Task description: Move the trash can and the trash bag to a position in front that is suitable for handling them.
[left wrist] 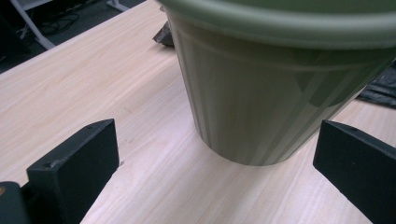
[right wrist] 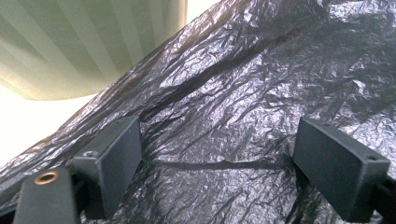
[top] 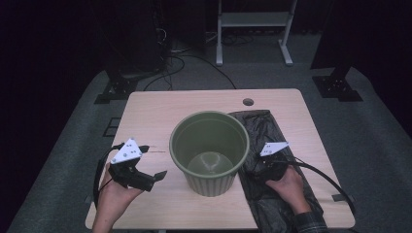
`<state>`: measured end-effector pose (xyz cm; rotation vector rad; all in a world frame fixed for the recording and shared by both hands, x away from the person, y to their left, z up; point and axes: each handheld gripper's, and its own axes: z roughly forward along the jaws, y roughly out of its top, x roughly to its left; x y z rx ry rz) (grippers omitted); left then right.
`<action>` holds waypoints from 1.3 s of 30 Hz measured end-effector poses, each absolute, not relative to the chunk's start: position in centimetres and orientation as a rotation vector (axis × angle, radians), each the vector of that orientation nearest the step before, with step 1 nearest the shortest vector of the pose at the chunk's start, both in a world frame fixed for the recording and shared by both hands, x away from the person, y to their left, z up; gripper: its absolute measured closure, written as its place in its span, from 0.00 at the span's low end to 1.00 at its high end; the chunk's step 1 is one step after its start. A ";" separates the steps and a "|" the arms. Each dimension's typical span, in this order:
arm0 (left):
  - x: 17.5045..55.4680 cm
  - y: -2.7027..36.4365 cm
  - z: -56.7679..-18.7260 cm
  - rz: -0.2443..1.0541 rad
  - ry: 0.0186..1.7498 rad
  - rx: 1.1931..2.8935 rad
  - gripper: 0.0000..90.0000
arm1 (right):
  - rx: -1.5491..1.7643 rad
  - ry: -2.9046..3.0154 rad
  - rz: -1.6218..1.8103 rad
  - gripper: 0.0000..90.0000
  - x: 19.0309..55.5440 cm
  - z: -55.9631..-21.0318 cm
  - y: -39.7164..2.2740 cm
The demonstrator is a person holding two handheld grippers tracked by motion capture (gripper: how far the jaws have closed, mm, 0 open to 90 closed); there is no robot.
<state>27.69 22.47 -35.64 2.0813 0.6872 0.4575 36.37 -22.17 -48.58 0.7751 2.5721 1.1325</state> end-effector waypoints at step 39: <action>28.9 22.4 -48.1 0.430 0.811 2.246 0.00 | 0.783 2.570 1.128 0.14 36.3 -48.6 -22.4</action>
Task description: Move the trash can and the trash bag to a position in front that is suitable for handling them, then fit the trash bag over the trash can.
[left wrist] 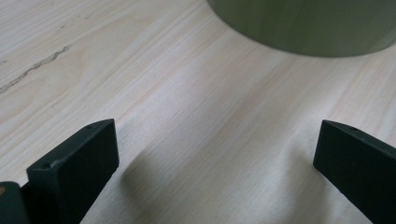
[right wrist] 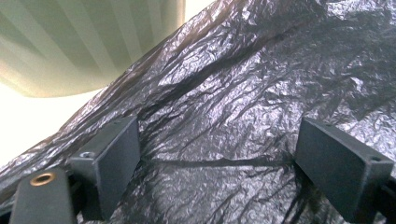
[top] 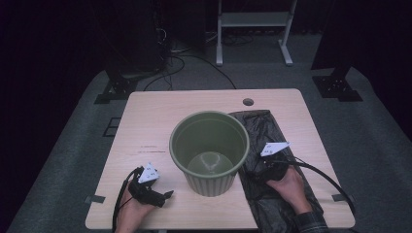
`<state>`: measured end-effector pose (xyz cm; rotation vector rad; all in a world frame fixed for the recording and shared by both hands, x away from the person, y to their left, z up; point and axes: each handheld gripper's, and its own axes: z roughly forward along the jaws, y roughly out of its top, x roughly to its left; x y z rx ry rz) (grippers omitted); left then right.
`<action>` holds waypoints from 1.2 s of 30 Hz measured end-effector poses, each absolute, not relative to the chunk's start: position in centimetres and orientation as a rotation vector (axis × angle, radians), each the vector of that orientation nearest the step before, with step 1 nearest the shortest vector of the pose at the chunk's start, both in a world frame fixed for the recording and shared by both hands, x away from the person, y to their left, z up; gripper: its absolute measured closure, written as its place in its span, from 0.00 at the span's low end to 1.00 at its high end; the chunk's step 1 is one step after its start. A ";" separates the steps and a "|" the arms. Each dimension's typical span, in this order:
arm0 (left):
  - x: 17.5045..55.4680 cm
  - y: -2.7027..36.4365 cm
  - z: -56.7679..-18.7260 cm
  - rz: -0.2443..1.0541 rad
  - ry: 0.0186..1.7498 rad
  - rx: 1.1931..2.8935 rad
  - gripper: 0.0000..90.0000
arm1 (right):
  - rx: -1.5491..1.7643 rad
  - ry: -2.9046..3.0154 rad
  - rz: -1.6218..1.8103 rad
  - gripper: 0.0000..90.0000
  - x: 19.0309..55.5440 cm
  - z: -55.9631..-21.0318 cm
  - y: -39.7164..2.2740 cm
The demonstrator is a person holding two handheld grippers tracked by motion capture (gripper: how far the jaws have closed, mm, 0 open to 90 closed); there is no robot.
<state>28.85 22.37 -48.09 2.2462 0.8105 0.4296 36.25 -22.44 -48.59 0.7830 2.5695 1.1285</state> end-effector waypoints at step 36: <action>29.2 22.6 -48.3 0.368 0.839 2.226 0.00 | 1.128 2.387 1.002 0.48 34.5 -47.8 -31.8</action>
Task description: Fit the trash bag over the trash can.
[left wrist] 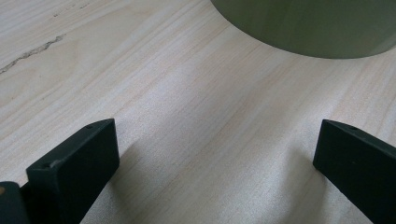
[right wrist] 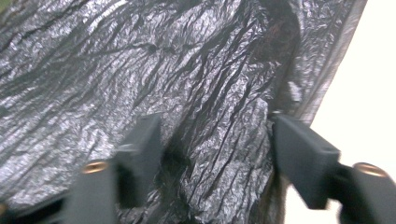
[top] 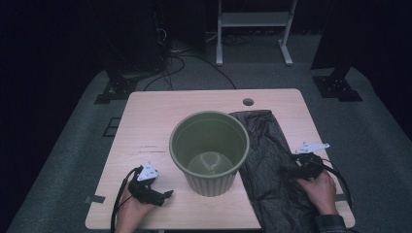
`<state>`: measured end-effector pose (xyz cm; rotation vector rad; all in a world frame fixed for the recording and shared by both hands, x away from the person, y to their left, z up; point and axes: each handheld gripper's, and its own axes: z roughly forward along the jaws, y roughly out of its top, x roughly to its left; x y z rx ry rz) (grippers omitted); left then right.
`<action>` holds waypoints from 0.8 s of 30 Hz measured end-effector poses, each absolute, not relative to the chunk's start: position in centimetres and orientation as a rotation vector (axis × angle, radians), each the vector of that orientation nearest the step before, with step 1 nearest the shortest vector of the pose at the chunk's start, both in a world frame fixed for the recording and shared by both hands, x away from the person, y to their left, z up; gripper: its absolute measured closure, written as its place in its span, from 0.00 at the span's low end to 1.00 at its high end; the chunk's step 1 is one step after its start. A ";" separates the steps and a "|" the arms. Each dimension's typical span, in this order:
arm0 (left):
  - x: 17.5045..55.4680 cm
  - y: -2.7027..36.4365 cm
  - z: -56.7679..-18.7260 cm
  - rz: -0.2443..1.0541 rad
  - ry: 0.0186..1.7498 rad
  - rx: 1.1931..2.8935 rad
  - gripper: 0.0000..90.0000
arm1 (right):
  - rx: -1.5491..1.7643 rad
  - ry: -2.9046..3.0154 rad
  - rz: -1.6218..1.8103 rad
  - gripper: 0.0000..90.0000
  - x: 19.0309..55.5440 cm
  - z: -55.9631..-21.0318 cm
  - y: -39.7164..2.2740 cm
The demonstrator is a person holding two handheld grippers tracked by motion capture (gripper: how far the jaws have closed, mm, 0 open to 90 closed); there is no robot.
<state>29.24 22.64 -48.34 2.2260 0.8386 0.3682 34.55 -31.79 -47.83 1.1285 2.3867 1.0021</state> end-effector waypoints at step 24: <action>29.2 22.6 -48.3 0.368 0.839 2.226 0.00 | 1.058 2.461 1.107 0.99 34.4 -46.9 -31.3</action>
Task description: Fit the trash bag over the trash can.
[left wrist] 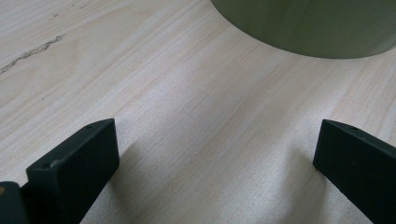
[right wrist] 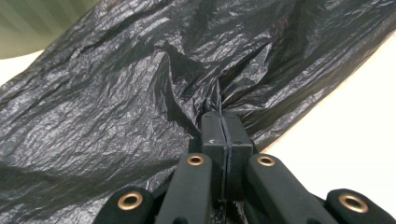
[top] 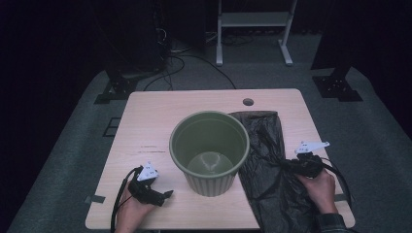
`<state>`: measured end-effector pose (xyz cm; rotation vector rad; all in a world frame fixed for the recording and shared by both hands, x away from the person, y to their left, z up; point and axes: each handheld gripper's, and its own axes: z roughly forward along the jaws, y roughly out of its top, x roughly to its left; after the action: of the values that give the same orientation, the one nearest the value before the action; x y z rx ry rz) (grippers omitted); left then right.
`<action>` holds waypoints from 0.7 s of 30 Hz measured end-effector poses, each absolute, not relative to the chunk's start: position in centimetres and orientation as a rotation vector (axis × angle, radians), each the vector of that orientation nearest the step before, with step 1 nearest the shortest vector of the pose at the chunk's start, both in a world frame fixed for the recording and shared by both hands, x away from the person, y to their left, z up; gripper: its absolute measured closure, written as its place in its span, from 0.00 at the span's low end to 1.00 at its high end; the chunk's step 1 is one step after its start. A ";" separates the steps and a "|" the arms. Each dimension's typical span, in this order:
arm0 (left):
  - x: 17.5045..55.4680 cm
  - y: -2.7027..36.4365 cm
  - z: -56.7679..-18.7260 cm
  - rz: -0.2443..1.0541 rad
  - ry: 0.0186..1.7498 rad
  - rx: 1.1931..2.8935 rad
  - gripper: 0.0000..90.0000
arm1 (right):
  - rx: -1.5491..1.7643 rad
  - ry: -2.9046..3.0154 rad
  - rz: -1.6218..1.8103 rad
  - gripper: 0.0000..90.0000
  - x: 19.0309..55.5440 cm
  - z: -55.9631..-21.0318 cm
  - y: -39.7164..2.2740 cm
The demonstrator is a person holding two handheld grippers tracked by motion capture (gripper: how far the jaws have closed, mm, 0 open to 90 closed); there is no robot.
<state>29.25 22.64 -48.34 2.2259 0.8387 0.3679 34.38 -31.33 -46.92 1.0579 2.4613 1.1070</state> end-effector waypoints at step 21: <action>29.2 22.6 -48.3 0.368 0.839 2.226 0.00 | 0.998 2.549 1.165 0.53 35.1 -47.1 -28.5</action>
<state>29.25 22.64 -48.34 2.2259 0.8387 0.3680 35.10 -28.51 -47.07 0.9977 2.5486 1.1651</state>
